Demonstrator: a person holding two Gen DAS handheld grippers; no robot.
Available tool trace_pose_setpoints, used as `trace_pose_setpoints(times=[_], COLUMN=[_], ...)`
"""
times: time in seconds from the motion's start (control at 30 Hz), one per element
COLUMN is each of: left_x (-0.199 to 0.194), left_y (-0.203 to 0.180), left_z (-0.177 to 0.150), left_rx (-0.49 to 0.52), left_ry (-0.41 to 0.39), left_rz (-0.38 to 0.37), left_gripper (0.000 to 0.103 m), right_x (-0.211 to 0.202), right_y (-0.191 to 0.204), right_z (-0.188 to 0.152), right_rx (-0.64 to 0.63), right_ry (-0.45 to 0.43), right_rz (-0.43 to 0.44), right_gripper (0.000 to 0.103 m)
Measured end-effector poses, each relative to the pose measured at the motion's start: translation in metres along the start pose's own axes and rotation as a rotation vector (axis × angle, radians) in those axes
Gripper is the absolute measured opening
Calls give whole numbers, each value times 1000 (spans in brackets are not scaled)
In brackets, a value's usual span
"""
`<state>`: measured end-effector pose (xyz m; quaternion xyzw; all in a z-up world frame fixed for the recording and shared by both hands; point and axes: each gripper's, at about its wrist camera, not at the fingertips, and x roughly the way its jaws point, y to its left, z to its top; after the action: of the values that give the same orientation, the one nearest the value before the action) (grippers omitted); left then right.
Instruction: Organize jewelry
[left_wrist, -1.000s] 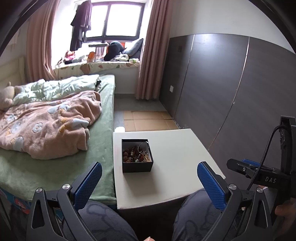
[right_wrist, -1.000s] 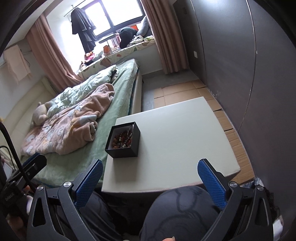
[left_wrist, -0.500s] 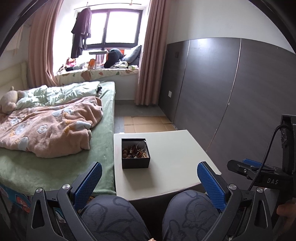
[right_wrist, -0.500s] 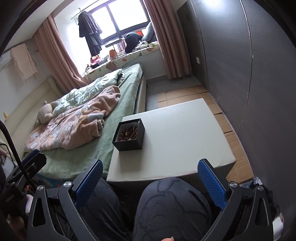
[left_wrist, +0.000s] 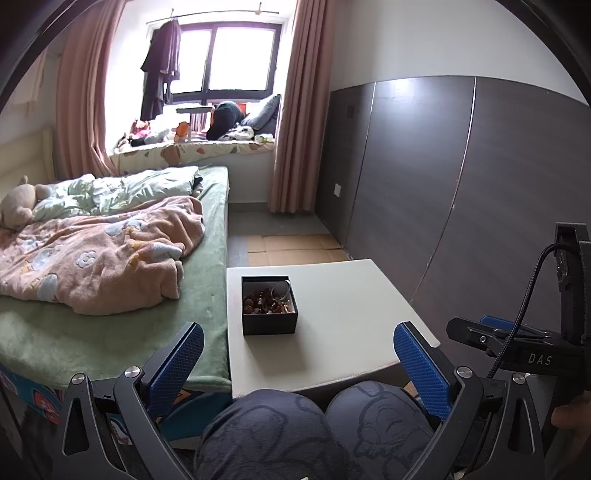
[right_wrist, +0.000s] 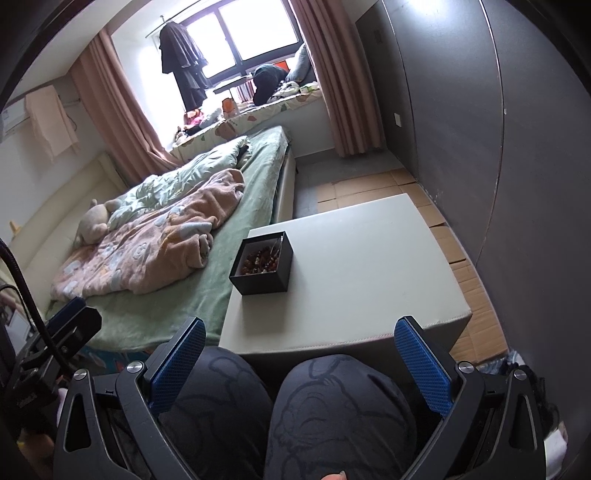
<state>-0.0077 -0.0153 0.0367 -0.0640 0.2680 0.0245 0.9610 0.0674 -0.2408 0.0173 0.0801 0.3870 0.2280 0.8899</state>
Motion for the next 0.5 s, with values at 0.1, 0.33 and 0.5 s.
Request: trace_pose_setpoints(times=[0.1,0.33,0.5], left_x=[-1,-6,-9], left_y=[3,8,7], left_z=[0,1,1], left_rx=[-6,-27,-17], left_ry=[-5,-16,-19], left_rz=[4,7,10], left_gripper=[103,103,103], right_x=[1,1,-3], right_y=[1,5,10], right_z=[-1,1,0], right_rx=[-3,-17,-34], right_ry=[4,5,-8], right_rz=[4,3,-6], right_gripper=[103,103,103])
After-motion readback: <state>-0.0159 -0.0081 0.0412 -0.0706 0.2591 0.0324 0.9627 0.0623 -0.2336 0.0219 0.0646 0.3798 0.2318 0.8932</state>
